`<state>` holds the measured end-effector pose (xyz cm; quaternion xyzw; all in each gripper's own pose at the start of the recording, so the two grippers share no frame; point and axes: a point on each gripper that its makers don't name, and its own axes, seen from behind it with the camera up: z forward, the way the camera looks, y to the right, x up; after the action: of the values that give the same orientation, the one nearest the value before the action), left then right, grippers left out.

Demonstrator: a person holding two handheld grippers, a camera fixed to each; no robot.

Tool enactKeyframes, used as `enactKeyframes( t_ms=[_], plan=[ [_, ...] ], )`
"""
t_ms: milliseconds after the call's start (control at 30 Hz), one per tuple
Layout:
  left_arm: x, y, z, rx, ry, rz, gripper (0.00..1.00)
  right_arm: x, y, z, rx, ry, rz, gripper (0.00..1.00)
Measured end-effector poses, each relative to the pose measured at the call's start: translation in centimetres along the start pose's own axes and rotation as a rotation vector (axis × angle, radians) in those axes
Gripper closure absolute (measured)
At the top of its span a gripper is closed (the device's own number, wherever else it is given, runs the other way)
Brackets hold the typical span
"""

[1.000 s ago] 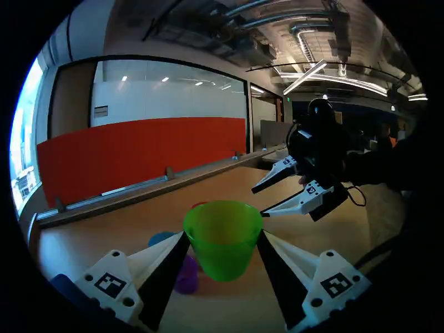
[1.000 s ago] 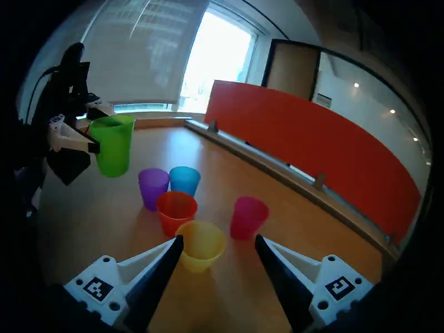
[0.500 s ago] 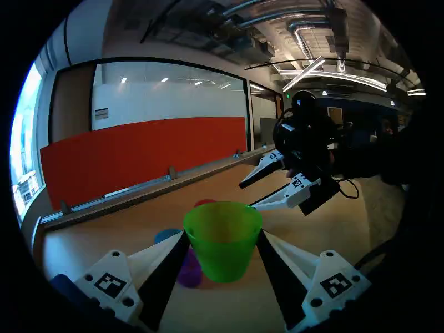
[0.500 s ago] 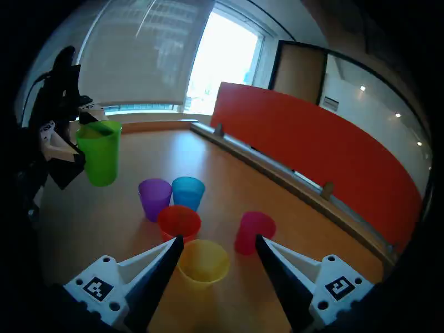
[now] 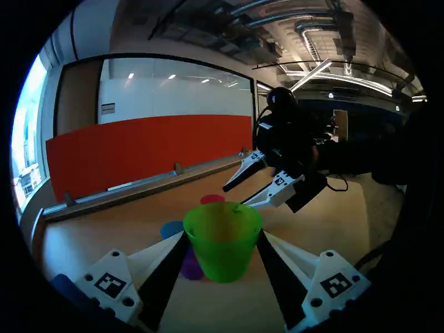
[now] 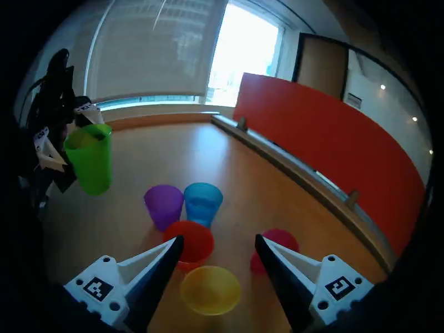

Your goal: Pour water

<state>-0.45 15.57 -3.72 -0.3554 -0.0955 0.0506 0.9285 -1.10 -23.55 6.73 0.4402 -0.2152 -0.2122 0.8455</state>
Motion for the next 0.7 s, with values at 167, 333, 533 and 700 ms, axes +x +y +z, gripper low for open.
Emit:
enactKeyframes(
  t_ms=[167, 333, 533, 700],
  plan=[
    [0.1, -0.5, -0.2, 0.011, 0.008, -0.010, 0.15, 0.3, 0.1, 1.8, 0.040, -0.031, -0.010, 0.00],
    [0.0, -0.9, -0.4, 0.023, 0.014, -0.020, 0.15, 1.0, -0.1, 3.5, 0.076, -0.051, -0.019, 0.00],
    [-0.3, -1.6, -0.5, 0.038, 0.016, -0.031, 0.15, 1.3, -0.6, 5.4, 0.116, -0.092, -0.032, 0.00],
    [-0.3, -2.1, -0.5, 0.046, 0.023, -0.050, 0.15, 1.3, -1.2, 6.8, 0.146, -0.138, -0.040, 0.00]
  ],
)
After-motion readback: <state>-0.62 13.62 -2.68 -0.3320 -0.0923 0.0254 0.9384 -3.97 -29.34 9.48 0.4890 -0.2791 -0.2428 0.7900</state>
